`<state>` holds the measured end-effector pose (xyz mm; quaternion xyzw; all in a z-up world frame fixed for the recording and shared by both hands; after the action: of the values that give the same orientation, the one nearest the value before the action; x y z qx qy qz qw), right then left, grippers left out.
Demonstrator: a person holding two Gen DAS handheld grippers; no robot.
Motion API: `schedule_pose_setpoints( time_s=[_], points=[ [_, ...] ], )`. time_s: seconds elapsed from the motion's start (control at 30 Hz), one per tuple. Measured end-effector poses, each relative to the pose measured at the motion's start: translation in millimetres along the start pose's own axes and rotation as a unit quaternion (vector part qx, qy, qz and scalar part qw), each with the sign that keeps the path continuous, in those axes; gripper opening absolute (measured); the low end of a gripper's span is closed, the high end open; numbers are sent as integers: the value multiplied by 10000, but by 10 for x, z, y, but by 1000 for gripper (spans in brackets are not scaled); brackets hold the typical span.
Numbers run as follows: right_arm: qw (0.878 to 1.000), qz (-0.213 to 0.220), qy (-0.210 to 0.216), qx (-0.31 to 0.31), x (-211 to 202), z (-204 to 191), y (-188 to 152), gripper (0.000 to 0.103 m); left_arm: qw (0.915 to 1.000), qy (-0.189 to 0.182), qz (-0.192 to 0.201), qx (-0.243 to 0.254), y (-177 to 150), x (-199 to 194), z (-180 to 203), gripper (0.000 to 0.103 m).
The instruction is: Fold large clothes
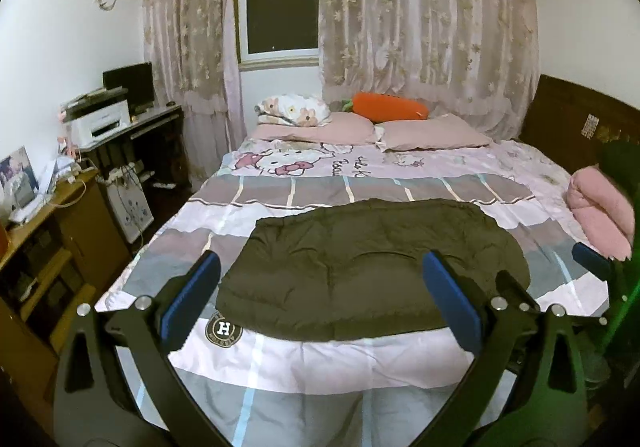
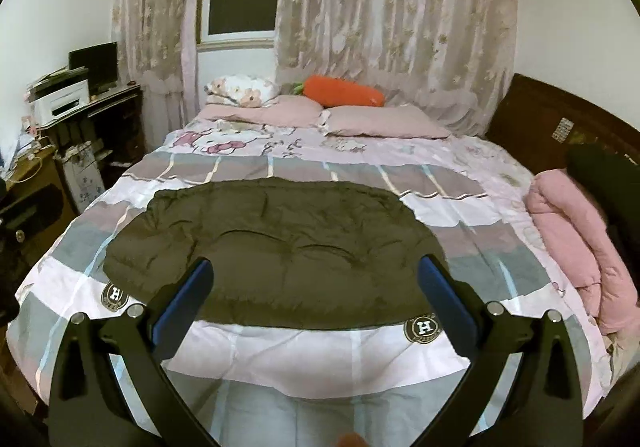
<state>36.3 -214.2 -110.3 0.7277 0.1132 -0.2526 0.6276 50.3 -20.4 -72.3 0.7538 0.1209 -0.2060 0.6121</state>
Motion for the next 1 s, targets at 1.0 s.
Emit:
schedule_pose_setpoints(
  time_s=[1.0],
  points=[
    [9996, -59, 146, 237, 23, 68, -19, 102, 10000, 11, 2, 71, 17, -17, -14, 101]
  ],
)
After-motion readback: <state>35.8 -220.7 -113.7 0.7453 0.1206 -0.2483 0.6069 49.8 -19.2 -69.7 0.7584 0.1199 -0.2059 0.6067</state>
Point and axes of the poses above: each gripper's, at about its wrist camera, not at the fingertips, and x roughly the way its jaws point, z to its right, y to its top, the point moved 5 cm from there along x, roughly the way its jaws point, and after that the axes turned 10 degrees about x, right-handed, at the moved point
